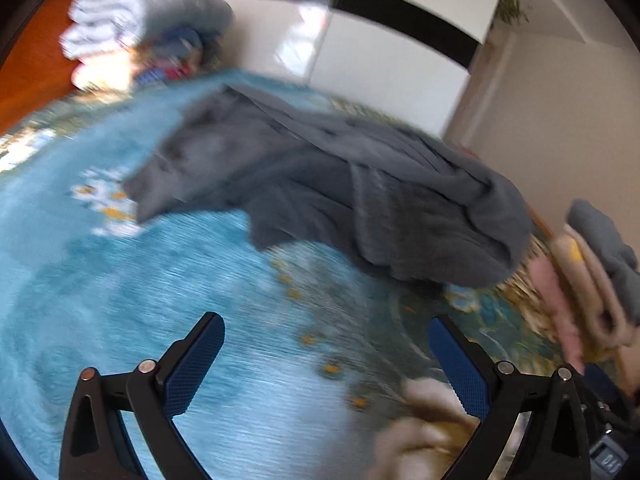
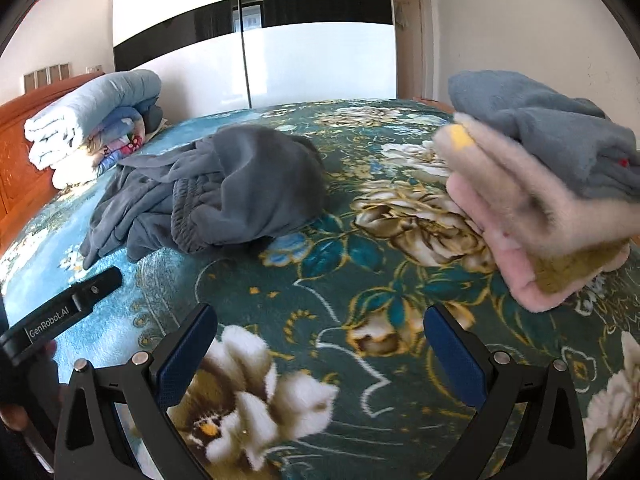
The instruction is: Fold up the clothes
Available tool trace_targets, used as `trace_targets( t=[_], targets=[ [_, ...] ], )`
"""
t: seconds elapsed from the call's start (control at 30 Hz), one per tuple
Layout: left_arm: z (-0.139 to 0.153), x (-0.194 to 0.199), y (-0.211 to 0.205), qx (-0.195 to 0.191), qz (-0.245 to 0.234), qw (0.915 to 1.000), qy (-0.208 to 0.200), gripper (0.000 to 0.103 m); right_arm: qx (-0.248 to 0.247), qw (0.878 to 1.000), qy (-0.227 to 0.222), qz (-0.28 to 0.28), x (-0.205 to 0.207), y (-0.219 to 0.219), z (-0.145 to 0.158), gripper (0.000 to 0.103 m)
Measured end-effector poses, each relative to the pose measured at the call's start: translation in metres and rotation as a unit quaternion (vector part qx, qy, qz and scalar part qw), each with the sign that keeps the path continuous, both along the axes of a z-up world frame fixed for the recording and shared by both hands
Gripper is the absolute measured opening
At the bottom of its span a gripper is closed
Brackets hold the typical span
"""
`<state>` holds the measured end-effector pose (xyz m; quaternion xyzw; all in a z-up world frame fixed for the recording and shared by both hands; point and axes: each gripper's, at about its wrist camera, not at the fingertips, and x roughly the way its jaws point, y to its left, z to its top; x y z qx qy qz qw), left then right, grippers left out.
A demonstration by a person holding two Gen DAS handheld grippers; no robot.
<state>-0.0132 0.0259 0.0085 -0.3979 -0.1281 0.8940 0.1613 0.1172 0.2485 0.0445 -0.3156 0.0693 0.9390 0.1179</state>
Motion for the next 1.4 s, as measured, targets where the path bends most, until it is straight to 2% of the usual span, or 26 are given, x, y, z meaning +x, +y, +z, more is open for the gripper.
trace_targets(
  t=[0.07, 0.13, 0.2, 0.27, 0.4, 0.43, 0.47, 0.53, 0.57, 0.63, 0.67, 0.73, 0.8, 0.87, 0.97, 1.03, 1.1, 1.2, 1.3, 1.4],
  targets=[
    [0.001, -0.019, 0.003, 0.059, 0.010, 0.9974, -0.039, 0.103, -0.004, 1.000, 0.007, 0.001, 0.003, 0.004, 0.006, 0.103],
    [0.001, -0.036, 0.004, 0.116, 0.020, 0.9902, -0.075, 0.103, -0.002, 1.000, 0.023, 0.004, 0.006, 0.005, 0.015, 0.103],
    [-0.008, -0.053, 0.009, 0.172, 0.036, 0.9772, -0.119, 0.102, 0.005, 0.999, 0.033, 0.007, 0.008, 0.006, 0.022, 0.103],
    [-0.015, -0.063, 0.015, 0.198, 0.051, 0.9685, -0.141, 0.100, 0.015, 0.999, 0.041, 0.007, 0.010, 0.008, 0.029, 0.103],
    [-0.023, -0.074, 0.036, 0.215, 0.055, 0.9608, -0.166, 0.083, 0.019, 0.998, 0.062, 0.011, 0.014, 0.012, 0.040, 0.103],
    [-0.027, -0.076, 0.041, 0.227, 0.057, 0.9555, -0.179, 0.078, 0.018, 0.998, 0.066, 0.012, 0.015, 0.013, 0.042, 0.103],
    [-0.033, -0.079, 0.045, 0.249, 0.061, 0.9465, -0.196, 0.076, 0.015, 0.997, 0.068, 0.013, 0.015, 0.013, 0.043, 0.103],
    [-0.041, -0.081, 0.048, 0.276, 0.088, 0.9326, -0.215, 0.068, 0.006, 0.997, 0.071, 0.017, 0.015, 0.014, 0.043, 0.103],
    [-0.042, -0.080, 0.047, 0.282, 0.100, 0.9297, -0.214, 0.064, 0.002, 0.997, 0.072, 0.017, 0.016, 0.016, 0.044, 0.103],
    [-0.037, -0.076, 0.046, 0.275, 0.120, 0.9303, -0.211, 0.049, -0.004, 0.997, 0.075, 0.017, 0.019, 0.020, 0.046, 0.103],
    [-0.033, -0.073, 0.045, 0.268, 0.128, 0.9316, -0.209, 0.047, -0.008, 0.997, 0.076, 0.017, 0.020, 0.022, 0.047, 0.103],
    [-0.012, -0.061, 0.045, 0.239, 0.129, 0.9438, -0.189, 0.042, -0.013, 0.997, 0.079, 0.014, 0.023, 0.026, 0.049, 0.103],
    [0.016, -0.044, 0.040, 0.212, 0.120, 0.9576, -0.154, 0.040, -0.014, 0.996, 0.085, 0.004, 0.028, 0.033, 0.051, 0.103],
    [0.056, -0.016, 0.025, 0.181, 0.104, 0.9727, -0.101, 0.038, -0.017, 0.996, 0.088, -0.005, 0.033, 0.040, 0.054, 0.103],
    [0.098, 0.036, -0.015, 0.162, 0.089, 0.9823, -0.031, 0.038, -0.017, 0.995, 0.093, -0.010, 0.039, 0.045, 0.057, 0.103],
    [0.128, 0.072, -0.052, 0.140, 0.092, 0.9857, 0.017, 0.037, -0.014, 0.995, 0.099, -0.008, 0.042, 0.043, 0.061, 0.103],
    [0.153, 0.122, -0.109, 0.111, 0.115, 0.9854, 0.059, 0.037, -0.010, 0.995, 0.102, 0.001, 0.044, 0.036, 0.063, 0.103],
    [0.147, 0.170, -0.182, 0.083, 0.173, 0.9771, 0.092, 0.037, -0.004, 0.994, 0.104, 0.018, 0.045, 0.024, 0.065, 0.103],
    [0.118, 0.207, -0.251, 0.060, 0.253, 0.9617, 0.086, 0.037, 0.005, 0.994, 0.097, 0.047, 0.043, 0.003, 0.061, 0.103],
    [0.060, 0.214, -0.304, 0.075, 0.308, 0.9480, 0.028, 0.037, 0.001, 0.993, 0.083, 0.089, 0.041, -0.022, 0.052, 0.103]
  ],
)
